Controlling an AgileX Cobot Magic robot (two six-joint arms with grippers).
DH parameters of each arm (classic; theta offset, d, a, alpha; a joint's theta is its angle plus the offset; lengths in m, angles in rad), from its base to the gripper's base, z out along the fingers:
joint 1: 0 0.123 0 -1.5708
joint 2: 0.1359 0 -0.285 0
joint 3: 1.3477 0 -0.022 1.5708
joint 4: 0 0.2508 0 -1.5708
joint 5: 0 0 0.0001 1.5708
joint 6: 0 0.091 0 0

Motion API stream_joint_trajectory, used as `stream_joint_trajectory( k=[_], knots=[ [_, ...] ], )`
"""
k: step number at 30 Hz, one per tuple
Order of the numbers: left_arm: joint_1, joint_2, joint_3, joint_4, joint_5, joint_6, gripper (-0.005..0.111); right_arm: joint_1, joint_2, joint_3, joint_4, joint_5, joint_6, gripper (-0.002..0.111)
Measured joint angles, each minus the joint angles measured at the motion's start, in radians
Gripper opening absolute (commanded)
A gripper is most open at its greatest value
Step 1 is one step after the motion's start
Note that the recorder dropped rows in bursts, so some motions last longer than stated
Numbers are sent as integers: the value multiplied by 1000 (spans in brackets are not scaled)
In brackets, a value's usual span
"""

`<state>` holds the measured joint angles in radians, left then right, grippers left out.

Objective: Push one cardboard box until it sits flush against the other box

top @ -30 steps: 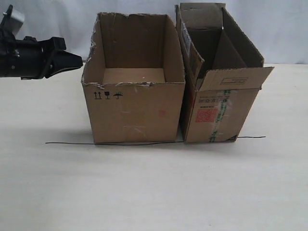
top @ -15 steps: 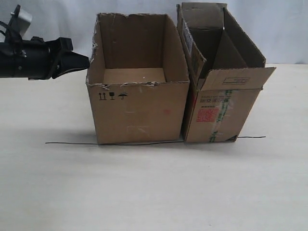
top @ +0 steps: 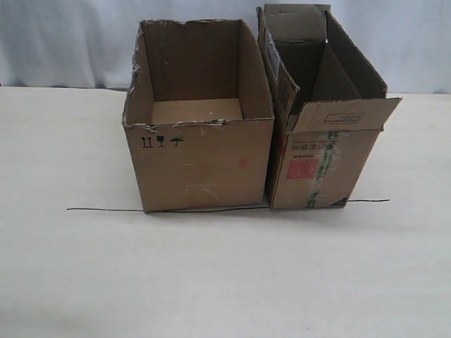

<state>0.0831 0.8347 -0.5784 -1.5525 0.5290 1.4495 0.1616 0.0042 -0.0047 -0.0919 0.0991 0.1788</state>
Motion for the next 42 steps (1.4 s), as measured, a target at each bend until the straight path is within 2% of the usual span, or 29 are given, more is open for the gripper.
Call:
stream_joint_trajectory(
  k=[4,8,13,23,30,35,37,38,39,42],
  knots=[
    [-84,-194,81,4,-63,20,0,0,0,0,0,0,0,5],
    [-96,-366,125,6,-110,18,0,0,0,0,0,0,0,5],
    [-96,-506,146,65,-104,18,0,0,0,0,0,0,0,5],
    [-96,-600,146,83,-109,18,0,0,0,0,0,0,0,5],
    [-96,-601,146,83,-180,18,0,0,0,0,0,0,0,5],
    [-96,-641,198,111,-241,2,0,0,0,0,0,0,0,5],
    [-96,-666,236,250,-256,-113,0,0,0,0,0,0,0,5],
    [-96,-676,260,381,-262,-244,0,0,0,0,0,0,0,5],
    [-96,-682,285,546,-269,-426,0,0,0,0,0,0,0,5],
    [-96,-684,360,1104,-276,-1120,0,0,0,0,0,0,0,5]
  ],
)
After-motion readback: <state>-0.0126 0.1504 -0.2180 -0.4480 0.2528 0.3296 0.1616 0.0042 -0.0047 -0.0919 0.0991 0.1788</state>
